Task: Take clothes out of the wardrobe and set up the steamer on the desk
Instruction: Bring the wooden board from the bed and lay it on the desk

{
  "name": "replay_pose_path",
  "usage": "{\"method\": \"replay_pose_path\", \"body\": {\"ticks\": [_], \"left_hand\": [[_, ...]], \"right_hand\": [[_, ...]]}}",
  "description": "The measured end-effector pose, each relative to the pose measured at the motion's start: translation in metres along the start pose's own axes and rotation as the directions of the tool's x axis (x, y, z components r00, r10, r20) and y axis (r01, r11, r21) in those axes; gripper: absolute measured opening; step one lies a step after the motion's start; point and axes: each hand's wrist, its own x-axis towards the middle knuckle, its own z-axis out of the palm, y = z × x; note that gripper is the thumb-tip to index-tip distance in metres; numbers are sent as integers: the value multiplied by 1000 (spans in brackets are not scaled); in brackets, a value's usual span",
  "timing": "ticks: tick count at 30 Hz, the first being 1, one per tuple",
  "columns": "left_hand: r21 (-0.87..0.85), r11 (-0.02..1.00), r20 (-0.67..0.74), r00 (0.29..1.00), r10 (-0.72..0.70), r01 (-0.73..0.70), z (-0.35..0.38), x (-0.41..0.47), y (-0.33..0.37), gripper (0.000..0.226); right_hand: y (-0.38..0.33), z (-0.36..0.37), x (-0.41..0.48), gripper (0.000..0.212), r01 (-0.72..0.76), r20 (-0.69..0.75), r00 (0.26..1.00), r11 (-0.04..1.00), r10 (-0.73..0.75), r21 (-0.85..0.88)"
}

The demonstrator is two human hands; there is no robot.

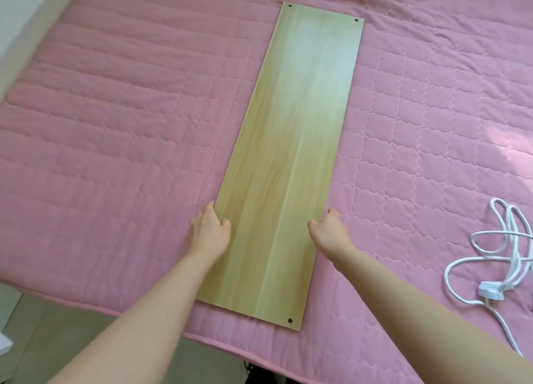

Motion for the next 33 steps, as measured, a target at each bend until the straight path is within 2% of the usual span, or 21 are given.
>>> {"method": "replay_pose_path", "body": {"ticks": [6, 12, 18, 23, 28, 31, 33], "left_hand": [[43, 999, -31, 999, -12, 14, 5, 0, 8, 61], [96, 995, 9, 1000, -20, 19, -1, 6, 9, 64], [147, 988, 47, 998, -43, 36, 1, -13, -2, 72], [207, 975, 85, 991, -100, 81, 4, -44, -34, 72], [325, 939, 149, 975, -165, 110, 7, -78, -73, 46], [363, 928, 173, 972, -160, 88, 4, -86, -86, 36], [326, 941, 165, 975, -146, 85, 1, -81, -85, 33]], "right_hand": [[-20, 7, 8, 36, -57, 44, 998, 996, 54, 74], [-22, -4, 8, 32, -90, 87, 992, 996, 89, 5], [-8, -4, 5, 58, -166, 160, 974, 986, 162, 9], [20, 10, -27, 54, -189, 224, 955, 981, 193, -36], [44, 19, -56, 60, -251, 411, 865, 957, 289, -145], [54, 21, -62, 54, -293, 464, 827, 948, 317, -124], [55, 20, -57, 50, -307, 466, 826, 946, 317, -100]]}}
